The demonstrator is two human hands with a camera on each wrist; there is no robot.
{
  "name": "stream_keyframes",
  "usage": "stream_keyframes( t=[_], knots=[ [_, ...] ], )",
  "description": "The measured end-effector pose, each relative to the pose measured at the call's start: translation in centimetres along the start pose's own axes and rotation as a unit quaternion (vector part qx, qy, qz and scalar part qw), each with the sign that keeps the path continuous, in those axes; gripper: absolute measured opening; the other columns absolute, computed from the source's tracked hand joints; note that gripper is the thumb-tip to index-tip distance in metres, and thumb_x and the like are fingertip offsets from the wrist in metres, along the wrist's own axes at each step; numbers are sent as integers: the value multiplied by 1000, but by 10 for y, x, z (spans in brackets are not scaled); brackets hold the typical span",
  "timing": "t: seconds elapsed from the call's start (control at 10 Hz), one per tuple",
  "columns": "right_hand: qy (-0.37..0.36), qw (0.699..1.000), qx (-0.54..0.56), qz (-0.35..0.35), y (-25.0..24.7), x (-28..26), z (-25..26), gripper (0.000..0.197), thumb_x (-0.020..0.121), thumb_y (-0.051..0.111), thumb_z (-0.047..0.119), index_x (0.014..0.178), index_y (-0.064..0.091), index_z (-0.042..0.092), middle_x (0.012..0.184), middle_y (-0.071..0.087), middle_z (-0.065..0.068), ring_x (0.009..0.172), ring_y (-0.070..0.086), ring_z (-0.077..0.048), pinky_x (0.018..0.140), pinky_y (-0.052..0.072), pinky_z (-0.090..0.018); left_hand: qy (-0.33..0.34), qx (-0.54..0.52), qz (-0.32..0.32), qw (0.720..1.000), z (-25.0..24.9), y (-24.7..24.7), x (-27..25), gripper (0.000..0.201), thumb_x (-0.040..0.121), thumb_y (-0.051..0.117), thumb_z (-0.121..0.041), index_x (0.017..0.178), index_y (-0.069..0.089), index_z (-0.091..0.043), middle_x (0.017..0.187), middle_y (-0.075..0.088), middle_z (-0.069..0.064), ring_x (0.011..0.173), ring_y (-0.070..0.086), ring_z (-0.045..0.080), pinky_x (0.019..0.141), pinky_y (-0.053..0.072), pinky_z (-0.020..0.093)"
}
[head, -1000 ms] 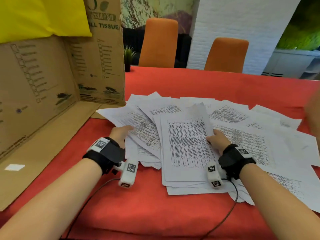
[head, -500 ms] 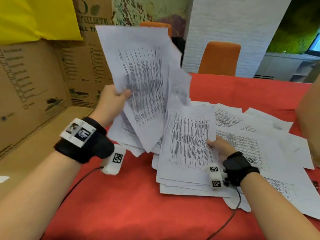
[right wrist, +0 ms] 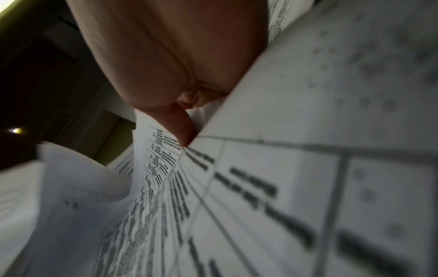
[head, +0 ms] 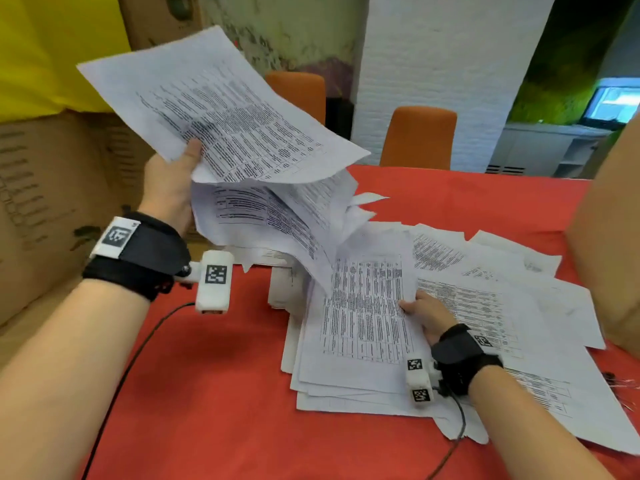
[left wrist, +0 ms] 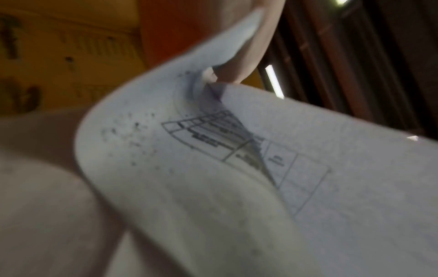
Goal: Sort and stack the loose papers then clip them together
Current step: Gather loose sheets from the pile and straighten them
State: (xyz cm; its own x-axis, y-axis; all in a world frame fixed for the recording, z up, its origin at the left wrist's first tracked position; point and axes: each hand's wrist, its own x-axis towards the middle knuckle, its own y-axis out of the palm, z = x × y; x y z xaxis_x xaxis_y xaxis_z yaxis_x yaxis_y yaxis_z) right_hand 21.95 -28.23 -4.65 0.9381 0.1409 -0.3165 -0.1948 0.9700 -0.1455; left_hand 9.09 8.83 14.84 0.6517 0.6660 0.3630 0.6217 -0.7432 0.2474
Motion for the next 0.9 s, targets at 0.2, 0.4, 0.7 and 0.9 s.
stream_keyframes(
  t=[0.2,0.4,0.7,0.9],
  knots=[
    [-31,995,-97,8,8,-6,7,21,92,54,4,111,63,7,105,70,-21,99,67,-44,89,53,-57,-30,-86,89,992,-26,23,-7,26,102,39,-24,115,57,-11,97,75,-4,70,68,1,61,54,15],
    [-81,988,-134,11,4,-11,24,32,93,53,4,125,53,-1,96,63,-10,77,61,-18,57,47,-21,-59,7,216,974,-26,54,-15,38,98,50,-23,130,54,-4,108,72,2,97,69,17,89,54,37],
    [-48,968,189,160,-35,-74,83,68,101,24,49,151,25,2,152,24,-29,138,31,-39,118,16,-45,-195,64,366,908,37,55,-31,23,99,44,-19,111,61,-9,98,72,6,84,70,20,82,57,36],
    [-46,974,-14,223,-1,-53,48,27,90,56,-7,116,62,0,107,71,-11,89,71,-20,82,57,-33,-170,154,344,911,51,59,-34,38,95,49,-38,118,61,-10,102,72,3,86,72,13,77,58,27]
  ],
)
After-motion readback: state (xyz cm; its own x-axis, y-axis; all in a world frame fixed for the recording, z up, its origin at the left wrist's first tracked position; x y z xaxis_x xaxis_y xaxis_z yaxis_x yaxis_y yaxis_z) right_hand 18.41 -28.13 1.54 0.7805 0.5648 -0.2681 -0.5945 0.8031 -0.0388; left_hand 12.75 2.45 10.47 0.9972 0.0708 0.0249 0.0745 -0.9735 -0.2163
